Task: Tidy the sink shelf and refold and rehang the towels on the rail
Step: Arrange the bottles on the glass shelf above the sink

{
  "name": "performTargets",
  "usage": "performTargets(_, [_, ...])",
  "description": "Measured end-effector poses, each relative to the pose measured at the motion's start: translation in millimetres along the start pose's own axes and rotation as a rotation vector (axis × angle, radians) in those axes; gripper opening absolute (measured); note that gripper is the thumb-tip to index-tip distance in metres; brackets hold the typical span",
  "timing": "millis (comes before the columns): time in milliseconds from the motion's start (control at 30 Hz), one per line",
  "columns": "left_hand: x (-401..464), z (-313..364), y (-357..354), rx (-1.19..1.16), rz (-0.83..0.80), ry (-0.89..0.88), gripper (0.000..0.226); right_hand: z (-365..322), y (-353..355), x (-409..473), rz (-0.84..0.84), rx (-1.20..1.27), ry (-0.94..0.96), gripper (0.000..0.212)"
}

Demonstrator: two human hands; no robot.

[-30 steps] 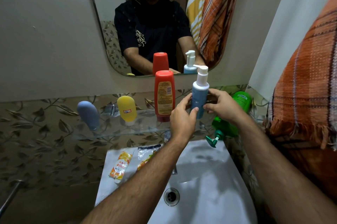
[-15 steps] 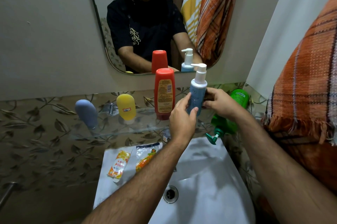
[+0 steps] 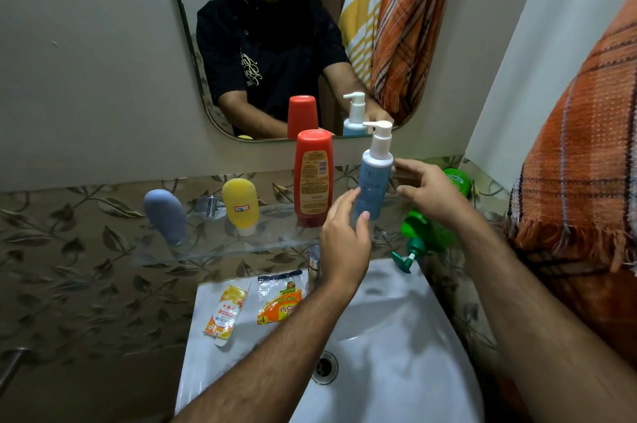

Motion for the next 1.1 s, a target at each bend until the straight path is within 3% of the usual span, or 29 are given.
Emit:
performTargets(200, [-9.1, -13.4, -15.5, 0.11, -0.22, -0.104, 0.04, 10.8, 36.9, -29.6, 0.241, -0.427, 0.148, 0.06])
performTargets(400, [1.2, -5.8, -29.7, 0.326, -0.421, -0.288, 0.051, 57.7, 31.9, -36.0, 0.016, -0.744, 0.101, 0.074])
performTargets(533, [5.1, 8.7, -42.9, 0.461, -0.495, -0.388, 0.053, 73.8, 26.1, -39.2, 0.003, -0.822, 0.118, 0.091])
performTargets(800, [7.4, 16.4, -59.4, 0.325, -0.54, -0.492, 0.038, 75.4, 27.7, -39.1, -0.021, -0.569, 0.271, 0.077])
performTargets(967, [11.6, 28.6, -50.5, 0.102, -0.438, -0.467, 0.054, 65.3, 45.9, -37.3, -0.09, -0.356, 0.385, 0.067])
performTargets(1100, [21.6, 42.1, -52.0, -0.026, -0.338, -0.398, 0.054, 41.3, 60.1, -32.8, -0.111, -0.199, 0.442, 0.075])
Point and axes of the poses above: each hand's wrist, its own x-axis towards the middle knuckle, its own y-axis out of the back of the hand, z = x × y, the point moved 7 cm from there along x, towards the middle knuckle, and after that the axes turned 5 degrees about -y, right-handed, at the moved point
